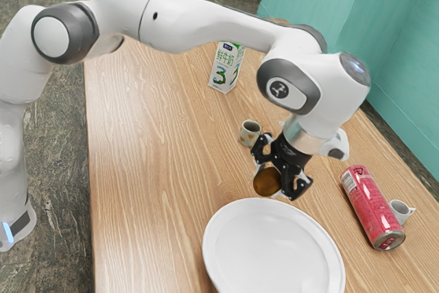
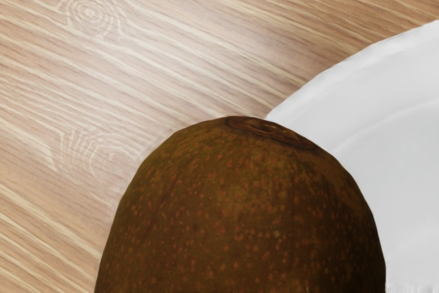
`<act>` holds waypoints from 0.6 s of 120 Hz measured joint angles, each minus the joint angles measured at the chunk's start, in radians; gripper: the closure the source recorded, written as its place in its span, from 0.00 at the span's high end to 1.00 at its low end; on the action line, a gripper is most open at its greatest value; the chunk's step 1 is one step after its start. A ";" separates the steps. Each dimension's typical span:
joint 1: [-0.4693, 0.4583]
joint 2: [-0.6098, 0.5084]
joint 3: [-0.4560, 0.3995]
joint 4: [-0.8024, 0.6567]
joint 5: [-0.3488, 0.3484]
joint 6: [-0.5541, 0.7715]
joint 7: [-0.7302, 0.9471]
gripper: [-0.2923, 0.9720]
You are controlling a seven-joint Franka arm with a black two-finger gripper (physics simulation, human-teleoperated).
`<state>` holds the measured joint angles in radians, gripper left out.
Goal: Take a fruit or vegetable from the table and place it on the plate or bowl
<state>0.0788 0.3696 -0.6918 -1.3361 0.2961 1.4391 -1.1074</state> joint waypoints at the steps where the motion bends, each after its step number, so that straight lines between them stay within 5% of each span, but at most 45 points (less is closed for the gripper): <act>1: 0.003 0.004 -0.012 0.000 0.006 0.001 0.006 0.49; 39: 0.035 0.157 -0.298 -0.032 0.206 0.119 0.217 0.48; 72: 0.046 0.167 -0.316 -0.033 0.255 0.160 0.349 0.71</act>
<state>0.1246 0.5369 -1.0073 -1.3687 0.5509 1.5988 -0.7588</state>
